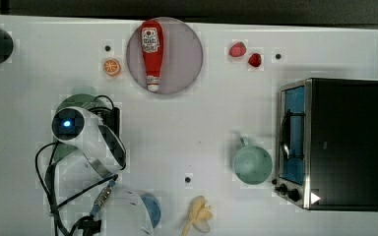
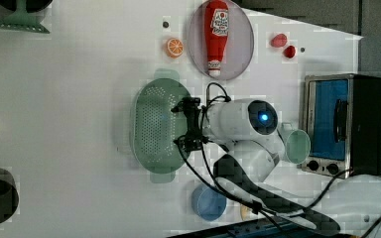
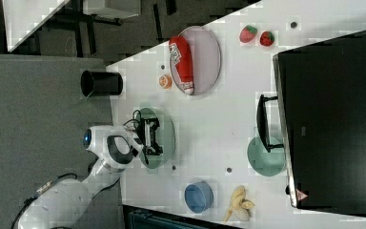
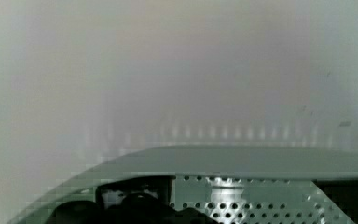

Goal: Drag strainer left to right.

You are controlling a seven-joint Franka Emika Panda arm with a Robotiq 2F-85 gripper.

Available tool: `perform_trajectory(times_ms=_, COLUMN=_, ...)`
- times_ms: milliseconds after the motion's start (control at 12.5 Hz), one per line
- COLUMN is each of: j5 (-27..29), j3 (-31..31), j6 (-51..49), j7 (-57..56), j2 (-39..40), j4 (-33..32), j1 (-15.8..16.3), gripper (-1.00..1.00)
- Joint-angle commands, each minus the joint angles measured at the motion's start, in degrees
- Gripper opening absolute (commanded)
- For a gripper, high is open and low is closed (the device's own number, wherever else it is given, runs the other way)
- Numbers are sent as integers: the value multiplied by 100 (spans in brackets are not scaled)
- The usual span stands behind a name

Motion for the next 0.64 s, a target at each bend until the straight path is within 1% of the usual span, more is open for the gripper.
perform_trajectory(times_ms=80, j5=48, j3=-5, j6=-12, j7=-372, j2=-368, j4=-292, j1=-371, gripper=100)
perform_trajectory(times_ms=240, j5=49, j3=-12, j6=-12, j7=-806, j2=-487, j4=-452, j1=-570, gripper=100)
perform_trajectory(times_ms=640, j5=48, j3=-100, j6=64, j7=-1198, j2=-594, j4=-610, j1=-1043, gripper=100)
